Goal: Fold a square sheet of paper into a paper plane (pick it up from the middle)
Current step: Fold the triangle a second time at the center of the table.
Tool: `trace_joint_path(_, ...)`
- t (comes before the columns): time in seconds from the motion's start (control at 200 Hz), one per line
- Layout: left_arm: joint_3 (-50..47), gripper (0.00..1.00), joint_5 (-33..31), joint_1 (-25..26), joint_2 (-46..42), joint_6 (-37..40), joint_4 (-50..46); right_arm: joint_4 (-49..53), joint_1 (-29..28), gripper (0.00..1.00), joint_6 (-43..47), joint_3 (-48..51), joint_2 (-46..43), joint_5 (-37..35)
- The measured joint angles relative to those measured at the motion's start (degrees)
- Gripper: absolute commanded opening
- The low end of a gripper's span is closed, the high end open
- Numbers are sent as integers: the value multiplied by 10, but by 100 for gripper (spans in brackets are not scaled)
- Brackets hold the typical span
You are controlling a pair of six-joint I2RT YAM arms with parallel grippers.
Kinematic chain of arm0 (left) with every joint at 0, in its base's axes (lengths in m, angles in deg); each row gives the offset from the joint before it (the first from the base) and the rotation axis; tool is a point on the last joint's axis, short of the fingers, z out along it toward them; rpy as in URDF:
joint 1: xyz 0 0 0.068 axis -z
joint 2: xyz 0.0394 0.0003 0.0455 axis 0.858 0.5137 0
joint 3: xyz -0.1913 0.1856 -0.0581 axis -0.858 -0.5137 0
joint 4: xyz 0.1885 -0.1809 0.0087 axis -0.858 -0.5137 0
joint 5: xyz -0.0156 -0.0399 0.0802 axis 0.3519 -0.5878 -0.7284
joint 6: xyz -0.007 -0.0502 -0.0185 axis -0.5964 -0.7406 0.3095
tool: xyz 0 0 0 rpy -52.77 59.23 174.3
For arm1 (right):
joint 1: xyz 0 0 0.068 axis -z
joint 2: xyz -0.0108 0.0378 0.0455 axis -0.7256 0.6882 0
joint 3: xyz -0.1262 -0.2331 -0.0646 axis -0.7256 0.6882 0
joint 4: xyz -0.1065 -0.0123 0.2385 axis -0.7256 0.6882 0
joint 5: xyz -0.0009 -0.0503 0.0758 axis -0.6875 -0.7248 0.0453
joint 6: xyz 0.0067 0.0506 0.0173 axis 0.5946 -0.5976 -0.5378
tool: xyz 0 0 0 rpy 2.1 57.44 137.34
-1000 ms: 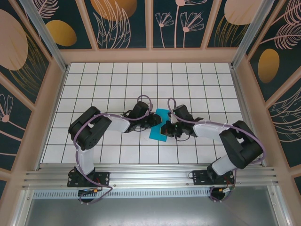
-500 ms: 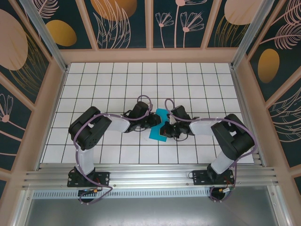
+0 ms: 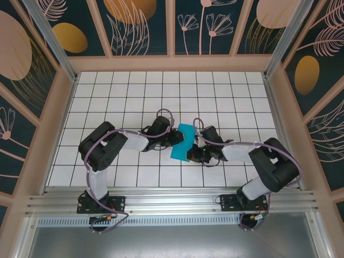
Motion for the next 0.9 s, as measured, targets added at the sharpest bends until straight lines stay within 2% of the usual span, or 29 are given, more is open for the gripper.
trace_joint_path(0.32,0,23,1,0,0,0,0,17,6,4,0,37,-49,1)
trace_joint_path(0.55,1,24,1,0,0,0,0,56,7,3,-1,-5,-57,1)
trace_joint_path(0.736,2,25,1,0,0,0,-2,31,11,1,0,-61,-6,3)
trace_joint_path(0.901,21,25,0,0,0,7,-38,20,12,1,0,-50,43,3)
